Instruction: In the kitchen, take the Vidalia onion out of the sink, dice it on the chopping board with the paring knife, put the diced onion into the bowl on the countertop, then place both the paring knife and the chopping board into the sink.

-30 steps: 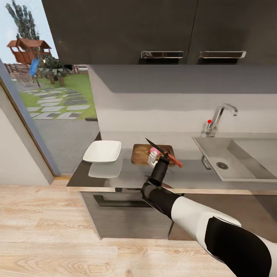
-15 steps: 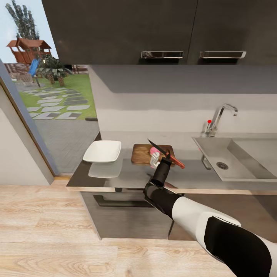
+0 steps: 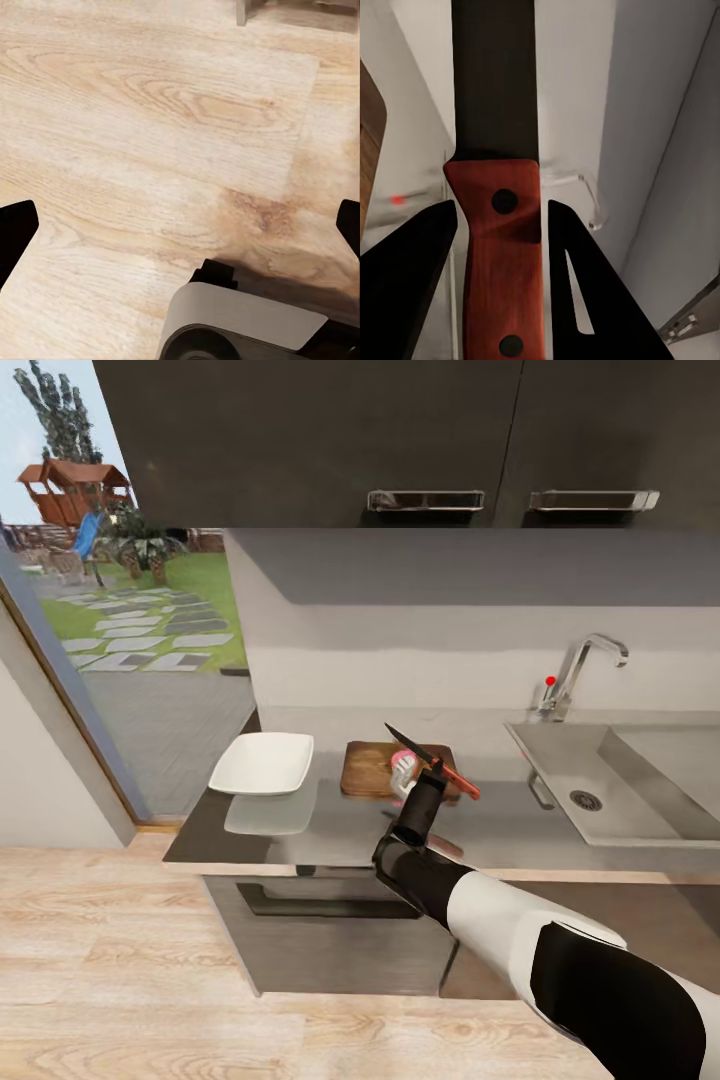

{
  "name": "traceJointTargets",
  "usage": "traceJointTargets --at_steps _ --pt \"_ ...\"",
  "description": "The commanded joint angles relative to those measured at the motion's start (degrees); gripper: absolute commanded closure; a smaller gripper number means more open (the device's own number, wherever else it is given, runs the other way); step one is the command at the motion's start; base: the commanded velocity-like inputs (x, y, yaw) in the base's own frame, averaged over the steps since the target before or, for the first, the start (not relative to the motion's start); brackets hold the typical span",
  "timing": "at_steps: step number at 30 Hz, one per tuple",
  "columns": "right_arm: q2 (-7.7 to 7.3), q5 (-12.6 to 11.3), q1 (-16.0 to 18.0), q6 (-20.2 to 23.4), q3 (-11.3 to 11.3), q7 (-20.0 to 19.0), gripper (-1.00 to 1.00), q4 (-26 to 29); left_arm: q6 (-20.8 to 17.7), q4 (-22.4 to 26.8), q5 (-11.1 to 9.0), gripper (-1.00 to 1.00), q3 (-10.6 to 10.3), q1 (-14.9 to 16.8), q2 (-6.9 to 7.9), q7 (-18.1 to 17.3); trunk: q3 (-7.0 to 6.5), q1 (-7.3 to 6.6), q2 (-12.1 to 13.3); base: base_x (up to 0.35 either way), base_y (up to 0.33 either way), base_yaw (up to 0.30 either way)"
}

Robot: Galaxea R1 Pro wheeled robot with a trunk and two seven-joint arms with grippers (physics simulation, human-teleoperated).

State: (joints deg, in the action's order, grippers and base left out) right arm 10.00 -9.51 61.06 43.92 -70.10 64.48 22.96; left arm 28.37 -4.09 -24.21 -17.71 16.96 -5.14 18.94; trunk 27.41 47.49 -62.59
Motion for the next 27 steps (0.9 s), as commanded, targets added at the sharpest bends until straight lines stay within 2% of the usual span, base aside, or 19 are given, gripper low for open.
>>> traceJointTargets --at_steps 1,5,15,20,27 --pt "0.0 -0.6 0.1 0.4 -0.5 0.4 1.0 0.0 0.3 -0.2 -0.3 -1.0 -0.5 0.1 -0.05 0.1 0.06 0.04 0.0 0.323 0.0 0.0" --pt "0.0 -0.6 0.1 0.4 -0.5 0.4 1.0 0.0 0.3 -0.2 -0.3 -1.0 -0.5 0.1 -0.12 0.1 0.06 0.04 0.0 0.185 0.0 0.0" --pt "0.0 -0.7 0.0 -0.8 -0.5 0.2 1.0 -1.2 0.3 -0.2 -0.3 -1.0 -0.5 0.1 -0.13 0.1 0.06 0.04 0.0 0.012 0.0 0.0" --pt "0.0 -0.7 -0.7 -0.9 -0.5 -2.3 1.0 -1.2 0.3 -0.2 -0.3 -1.0 -0.5 0.1 -0.13 0.1 0.06 0.04 0.0 0.0 0.0 0.0" --pt "0.0 -0.7 -0.8 -1.8 -0.6 -3.0 1.0 -1.2 0.3 -0.2 -0.3 -1.0 -0.5 0.1 -0.13 0.1 0.06 0.04 0.0 0.0 0.0 0.0"
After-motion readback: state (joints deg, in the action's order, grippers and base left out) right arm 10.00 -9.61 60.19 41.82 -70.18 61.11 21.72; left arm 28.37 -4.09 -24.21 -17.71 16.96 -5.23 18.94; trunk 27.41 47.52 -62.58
